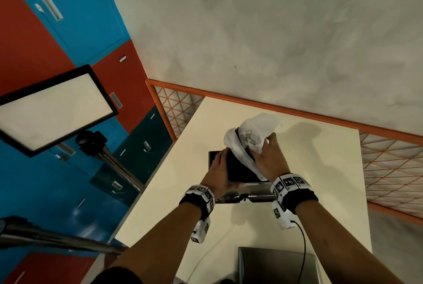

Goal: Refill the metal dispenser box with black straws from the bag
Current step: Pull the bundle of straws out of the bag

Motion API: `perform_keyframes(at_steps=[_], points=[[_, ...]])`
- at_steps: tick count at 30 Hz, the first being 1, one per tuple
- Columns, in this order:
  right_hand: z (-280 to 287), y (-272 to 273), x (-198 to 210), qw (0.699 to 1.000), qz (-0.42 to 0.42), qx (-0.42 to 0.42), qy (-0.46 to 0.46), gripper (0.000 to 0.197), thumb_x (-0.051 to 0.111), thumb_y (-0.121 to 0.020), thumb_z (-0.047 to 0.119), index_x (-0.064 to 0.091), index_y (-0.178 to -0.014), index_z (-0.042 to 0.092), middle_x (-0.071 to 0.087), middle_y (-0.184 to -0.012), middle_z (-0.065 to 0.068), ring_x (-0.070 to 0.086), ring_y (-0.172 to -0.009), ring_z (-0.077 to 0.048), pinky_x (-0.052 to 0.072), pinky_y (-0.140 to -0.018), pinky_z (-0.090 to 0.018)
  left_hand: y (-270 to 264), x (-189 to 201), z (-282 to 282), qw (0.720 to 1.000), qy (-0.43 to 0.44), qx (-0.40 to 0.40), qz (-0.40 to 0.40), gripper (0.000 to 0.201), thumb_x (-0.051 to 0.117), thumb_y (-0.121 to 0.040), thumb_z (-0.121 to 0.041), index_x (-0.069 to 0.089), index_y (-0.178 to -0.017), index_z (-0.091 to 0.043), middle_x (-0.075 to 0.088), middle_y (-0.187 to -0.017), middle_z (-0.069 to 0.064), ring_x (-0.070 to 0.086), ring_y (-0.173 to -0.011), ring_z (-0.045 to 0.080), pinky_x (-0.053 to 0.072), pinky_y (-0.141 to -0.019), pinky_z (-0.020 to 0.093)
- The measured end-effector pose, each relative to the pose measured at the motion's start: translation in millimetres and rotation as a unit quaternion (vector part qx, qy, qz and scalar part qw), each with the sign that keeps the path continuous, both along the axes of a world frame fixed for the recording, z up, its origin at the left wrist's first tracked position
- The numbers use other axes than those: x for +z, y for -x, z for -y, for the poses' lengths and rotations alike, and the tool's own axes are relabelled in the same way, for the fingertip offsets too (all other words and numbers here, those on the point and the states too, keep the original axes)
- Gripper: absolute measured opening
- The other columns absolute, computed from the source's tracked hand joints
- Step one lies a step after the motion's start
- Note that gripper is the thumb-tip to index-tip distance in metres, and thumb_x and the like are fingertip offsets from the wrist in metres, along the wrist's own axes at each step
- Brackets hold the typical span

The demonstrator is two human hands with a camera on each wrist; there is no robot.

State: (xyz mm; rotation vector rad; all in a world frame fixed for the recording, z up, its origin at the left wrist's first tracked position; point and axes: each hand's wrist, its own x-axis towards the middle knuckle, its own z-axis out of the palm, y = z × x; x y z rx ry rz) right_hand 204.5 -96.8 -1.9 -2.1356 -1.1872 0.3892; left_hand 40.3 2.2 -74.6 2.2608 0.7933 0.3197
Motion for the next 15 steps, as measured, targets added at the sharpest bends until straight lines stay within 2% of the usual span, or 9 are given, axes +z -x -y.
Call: perform_keyframes(at_steps=[3,5,8,10,12,13,15], points=[[-1.5,6.7,-6.9,0.998,-0.062,0.004,0.001,0.048,0.051,-0.096,0.043,0.045,-0.130,0.009,0.049,-0.125,-0.009,0.054,-0.110,-0.027,0.041,-0.090,-0.029,-1.2,-1.3,0.1,1.000,-0.001,0.004,0.002,0.116,0.088,-0.065,-0.051,0.023,-0.154,-0.012,0.037,-0.149,0.005,0.036,-0.137,0.023,0.042,-0.111,0.044],[-3.2,12.1,-8.9,0.998,-0.067,0.015,0.009,0.042,0.052,-0.098,0.038,0.048,-0.125,0.006,0.052,-0.117,-0.008,0.057,-0.106,-0.027,0.040,-0.084,-0.028,-0.9,-3.3,-0.3,1.000,0.003,0.010,0.002,0.108,0.087,-0.064,-0.050,0.030,-0.149,-0.015,0.043,-0.141,0.004,0.043,-0.129,0.022,0.046,-0.106,0.045],[-5.1,15.8,-11.1,0.998,-0.055,0.041,0.017,0.042,0.050,-0.098,0.041,0.051,-0.125,0.009,0.043,-0.106,0.006,0.059,-0.099,-0.022,0.042,-0.079,-0.027,-2.1,-9.3,-2.5,0.999,0.020,0.028,0.017,0.109,0.089,-0.061,-0.051,0.029,-0.149,-0.026,0.047,-0.138,-0.001,0.050,-0.127,0.018,0.050,-0.102,0.043],[-6.7,15.5,-14.1,0.997,-0.074,0.030,0.020,0.041,0.052,-0.096,0.043,0.049,-0.120,0.010,0.045,-0.100,0.010,0.058,-0.092,-0.016,0.042,-0.076,-0.024,-2.7,-13.6,-5.6,0.999,0.028,0.034,0.028,0.112,0.091,-0.058,-0.053,0.027,-0.149,-0.035,0.051,-0.135,-0.007,0.054,-0.126,0.014,0.053,-0.099,0.041],[-5.7,15.3,-16.0,0.998,-0.058,0.031,0.022,0.045,0.047,-0.095,0.050,0.051,-0.119,0.012,0.044,-0.099,0.011,0.054,-0.089,-0.010,0.037,-0.072,-0.011,-2.0,-13.1,-6.7,0.999,0.026,0.030,0.029,0.108,0.090,-0.058,-0.051,0.030,-0.147,-0.037,0.053,-0.133,-0.011,0.055,-0.124,0.011,0.054,-0.098,0.039],[-4.6,15.0,-15.7,0.998,-0.044,0.035,0.021,0.050,0.043,-0.094,0.054,0.053,-0.119,0.012,0.043,-0.100,0.011,0.053,-0.090,-0.009,0.035,-0.071,-0.008,-1.2,-11.8,-6.2,0.999,0.027,0.027,0.030,0.103,0.089,-0.060,-0.049,0.033,-0.145,-0.037,0.054,-0.132,-0.012,0.056,-0.123,0.010,0.054,-0.097,0.039],[-2.1,14.9,-11.1,0.999,-0.046,0.012,0.004,0.046,0.046,-0.096,0.049,0.052,-0.118,0.009,0.045,-0.101,0.005,0.053,-0.096,-0.018,0.037,-0.075,-0.015,0.7,-10.5,-5.0,0.999,0.026,0.018,0.032,0.091,0.085,-0.064,-0.046,0.038,-0.141,-0.034,0.059,-0.128,-0.011,0.059,-0.118,0.011,0.055,-0.095,0.039]])
